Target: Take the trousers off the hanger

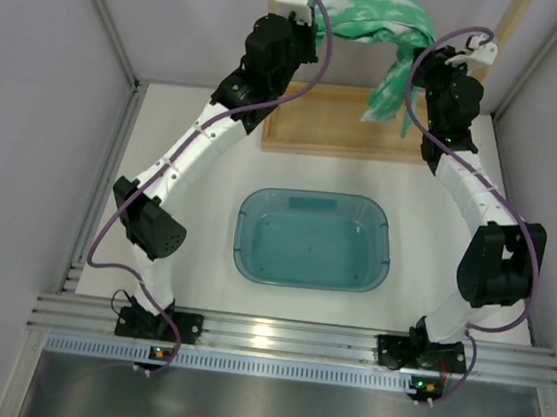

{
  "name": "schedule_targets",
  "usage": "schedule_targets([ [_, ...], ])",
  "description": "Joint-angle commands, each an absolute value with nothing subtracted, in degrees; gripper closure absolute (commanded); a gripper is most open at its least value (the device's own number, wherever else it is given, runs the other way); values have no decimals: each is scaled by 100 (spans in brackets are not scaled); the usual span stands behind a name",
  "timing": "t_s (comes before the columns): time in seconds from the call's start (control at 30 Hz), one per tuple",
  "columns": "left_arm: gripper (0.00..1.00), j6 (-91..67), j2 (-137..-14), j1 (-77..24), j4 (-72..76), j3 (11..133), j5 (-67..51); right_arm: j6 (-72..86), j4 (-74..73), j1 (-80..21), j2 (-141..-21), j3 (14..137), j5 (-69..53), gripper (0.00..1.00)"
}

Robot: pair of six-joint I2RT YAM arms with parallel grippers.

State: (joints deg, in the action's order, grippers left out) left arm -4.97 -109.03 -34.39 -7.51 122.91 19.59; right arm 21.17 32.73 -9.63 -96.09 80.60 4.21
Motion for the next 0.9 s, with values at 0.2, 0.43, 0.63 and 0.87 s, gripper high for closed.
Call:
schedule_targets([
  [0.2,100,-237,-10758,-3094,-765,12489,2821,1969,4026,-773,-8368,8033,914,100],
  [0.43,100,-229,-10714,-3103,-765,12463,2812,1688,3999,-765,-7928,8305,1327,100],
  [0.63,100,-272,-10670,-3094,-773,12446,2681,1635,3841,-765,-7585,8498,1108,100],
  [0.87,100,-308,-10591,-3103,-765,12331,2444,1591,3665,-773,-7313,8692,345,100],
])
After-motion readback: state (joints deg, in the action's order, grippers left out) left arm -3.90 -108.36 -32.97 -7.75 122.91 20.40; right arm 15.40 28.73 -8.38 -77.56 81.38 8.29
